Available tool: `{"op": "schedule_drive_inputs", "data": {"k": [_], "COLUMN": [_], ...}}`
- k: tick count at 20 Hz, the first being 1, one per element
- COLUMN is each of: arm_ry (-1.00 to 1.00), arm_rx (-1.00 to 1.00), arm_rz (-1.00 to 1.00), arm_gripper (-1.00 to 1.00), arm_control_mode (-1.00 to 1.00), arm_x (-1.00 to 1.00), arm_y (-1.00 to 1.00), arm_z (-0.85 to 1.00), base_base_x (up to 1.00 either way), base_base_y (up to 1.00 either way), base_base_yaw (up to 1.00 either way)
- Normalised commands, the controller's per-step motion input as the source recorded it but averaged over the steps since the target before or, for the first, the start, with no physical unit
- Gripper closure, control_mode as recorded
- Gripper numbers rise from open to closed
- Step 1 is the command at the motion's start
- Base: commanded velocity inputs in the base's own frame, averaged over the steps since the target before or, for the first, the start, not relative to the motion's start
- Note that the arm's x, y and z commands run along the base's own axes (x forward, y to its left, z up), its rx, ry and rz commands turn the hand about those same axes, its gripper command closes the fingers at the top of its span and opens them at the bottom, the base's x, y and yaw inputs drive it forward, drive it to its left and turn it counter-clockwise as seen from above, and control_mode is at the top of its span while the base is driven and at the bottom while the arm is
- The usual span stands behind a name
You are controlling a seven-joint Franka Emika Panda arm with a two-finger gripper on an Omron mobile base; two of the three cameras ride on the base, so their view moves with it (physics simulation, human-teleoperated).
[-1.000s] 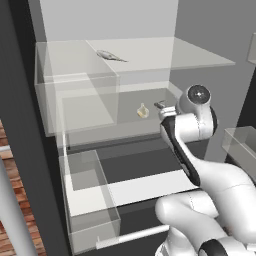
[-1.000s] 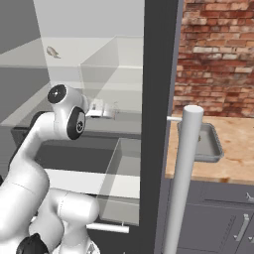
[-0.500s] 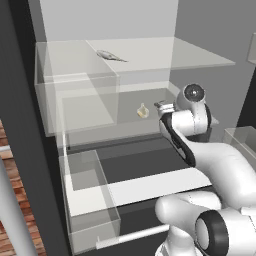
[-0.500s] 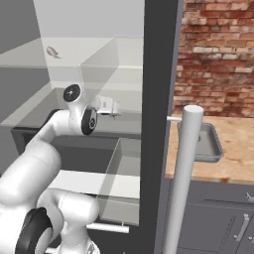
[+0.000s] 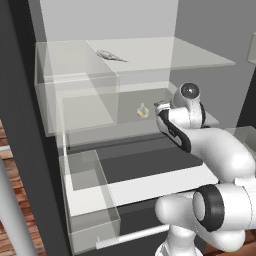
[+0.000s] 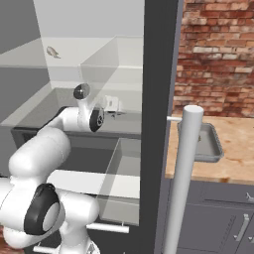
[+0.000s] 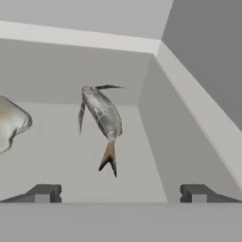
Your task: Place one garlic and one fish in each tupperware on the nearby counter, to pack two identical lunches.
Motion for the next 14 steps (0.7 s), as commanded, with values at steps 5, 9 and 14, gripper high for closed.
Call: {"op": "schedule_drive_inputs", "data": {"k": [5,9,14], "arm_ry": [0.03,0.03,0.00], "arm_rx": [0.00,0.00,0.00], "arm_rz": [0.05,0.04,0.01], "arm_gripper": [-1.00,-1.00,-1.00], "arm_control_mode": [-1.00,-1.00,-1.00], "arm_x": [0.37,0.42,0.48], "arm_y": [-0.02,0.00,0.00], "arm_z": [-0.11,-0.13,-0.13], "base_base_x": [0.00,0.00,0.00], "base_base_y": [0.00,0.00,0.00], "base_base_yaw": [0.00,0.00,0.00]}}
